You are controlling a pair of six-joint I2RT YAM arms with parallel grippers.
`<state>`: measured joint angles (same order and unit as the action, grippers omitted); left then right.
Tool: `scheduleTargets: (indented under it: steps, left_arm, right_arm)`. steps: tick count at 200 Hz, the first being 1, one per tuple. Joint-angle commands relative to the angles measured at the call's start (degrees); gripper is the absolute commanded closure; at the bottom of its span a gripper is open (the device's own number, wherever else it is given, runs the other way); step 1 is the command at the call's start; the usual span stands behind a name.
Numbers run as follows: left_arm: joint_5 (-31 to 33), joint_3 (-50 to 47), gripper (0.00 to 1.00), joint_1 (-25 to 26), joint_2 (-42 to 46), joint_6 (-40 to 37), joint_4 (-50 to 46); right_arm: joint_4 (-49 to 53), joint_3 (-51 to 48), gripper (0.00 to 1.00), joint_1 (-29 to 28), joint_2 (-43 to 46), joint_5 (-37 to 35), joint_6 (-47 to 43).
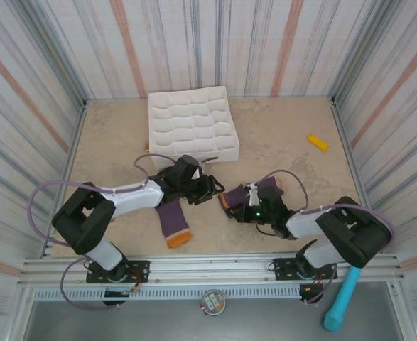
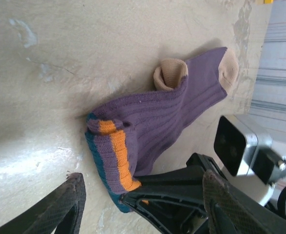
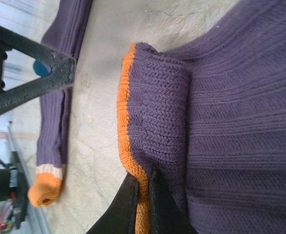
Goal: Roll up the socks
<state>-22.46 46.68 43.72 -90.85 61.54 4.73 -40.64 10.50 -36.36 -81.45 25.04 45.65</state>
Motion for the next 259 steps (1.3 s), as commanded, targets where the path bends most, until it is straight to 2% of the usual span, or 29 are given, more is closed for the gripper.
scheduleTargets:
  steps: [1, 97, 164, 221, 259]
  left_arm:
    - [1.5, -0.9, 0.36, 0.9, -0.7, -0.6, 0.8]
    - [2.9, 0.6, 0.45, 3.1, -5.9, -2.0, -0.1]
    - [4.8, 0.9, 0.48, 4.1, -8.4, -3.4, 2.8]
    - [5.3, 2.3, 0.48, 4.9, -12.0, -2.7, 5.5]
    - [5.2, 4.0, 0.54, 5.4, -14.2, -2.0, 3.4]
  right_arm:
    - [5.2, -2.5, 1.0, 3.4, -3.9, 6.4, 5.0]
    - [4.5, 0.5, 1.0, 13.6, -10.3, 18.2, 10.1]
    - [-2.9, 0.2, 1.0, 15.4, -17.5, 20.8, 12.8]
    - [-3.7, 0.0, 1.0, 16.7, -18.2, 21.6, 13.3]
    - [-3.7, -0.2, 1.0, 17.4, -18.2, 22.0, 13.3]
